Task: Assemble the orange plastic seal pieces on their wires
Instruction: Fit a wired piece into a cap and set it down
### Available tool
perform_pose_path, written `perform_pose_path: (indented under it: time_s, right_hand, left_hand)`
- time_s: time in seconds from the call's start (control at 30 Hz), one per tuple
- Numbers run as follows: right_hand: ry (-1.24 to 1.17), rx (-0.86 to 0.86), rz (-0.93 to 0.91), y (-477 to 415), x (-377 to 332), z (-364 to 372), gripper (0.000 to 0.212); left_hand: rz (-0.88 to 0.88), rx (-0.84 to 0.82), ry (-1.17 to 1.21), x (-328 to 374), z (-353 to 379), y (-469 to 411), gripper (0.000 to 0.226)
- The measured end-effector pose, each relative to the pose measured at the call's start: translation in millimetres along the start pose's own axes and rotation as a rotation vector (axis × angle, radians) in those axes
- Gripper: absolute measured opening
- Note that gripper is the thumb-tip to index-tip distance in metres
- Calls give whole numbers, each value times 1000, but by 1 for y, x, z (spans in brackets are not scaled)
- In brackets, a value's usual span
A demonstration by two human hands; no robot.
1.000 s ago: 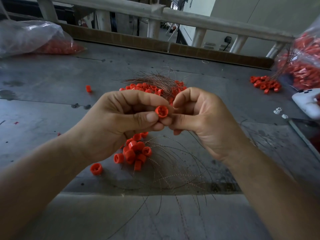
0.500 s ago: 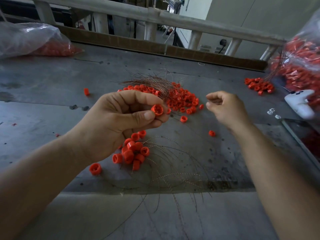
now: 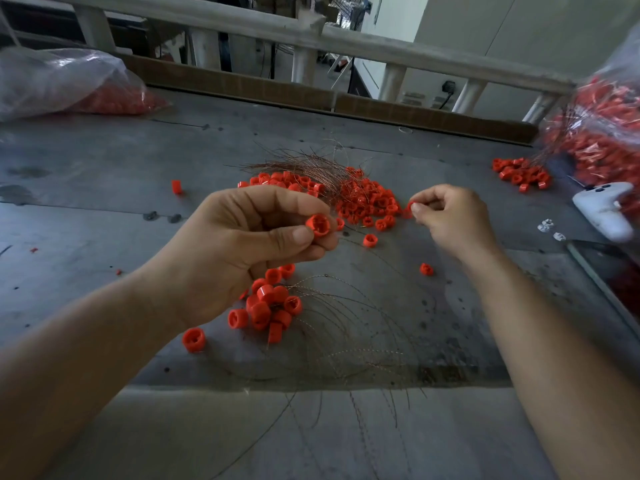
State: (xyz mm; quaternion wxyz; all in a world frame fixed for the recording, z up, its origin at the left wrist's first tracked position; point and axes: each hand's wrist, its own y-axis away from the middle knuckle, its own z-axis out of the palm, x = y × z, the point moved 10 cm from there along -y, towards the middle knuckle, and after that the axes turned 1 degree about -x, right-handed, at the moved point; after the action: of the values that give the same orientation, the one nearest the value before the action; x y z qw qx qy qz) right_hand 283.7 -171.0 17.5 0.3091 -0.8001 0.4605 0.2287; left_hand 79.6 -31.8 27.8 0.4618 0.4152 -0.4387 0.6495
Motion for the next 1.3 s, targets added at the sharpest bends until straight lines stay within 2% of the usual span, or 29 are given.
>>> perform_pose_path:
  time_s: [0.13,0.33,0.43,0.57,0.67,1.1,1.2,1.3]
  right_hand:
    - [-343,-89,27,11,-17,0,17]
    - [-749,-382,74,46,-59,24,19]
    - [-870,-520,73,64,-79,38,19]
    - [-983,-639,80,78,-94,49,8]
    - [-1001,-667,70,81,-98,50,15]
    - [-926,-668,-16,86,-105,48,20]
    - [-830,-614,-94,86,-107,46,11]
    - [-721,-496,-241,86,-118,35,16]
  left_hand:
    - [-11,9,-48,-1,-2,0,21]
    - [-19,30,-88,-2,-3,1,24]
    - [-29,51,-98,-2,-5,1,24]
    - [-37,77,-111,-1,-6,0,24]
    - [-44,88,-114,-2,-7,0,24]
    - [-57,106,-143,-3,-9,0,27]
    - [-60,124,-154,-3,-12,-1,28]
    - [-52,143,-161,-1,-15,-1,28]
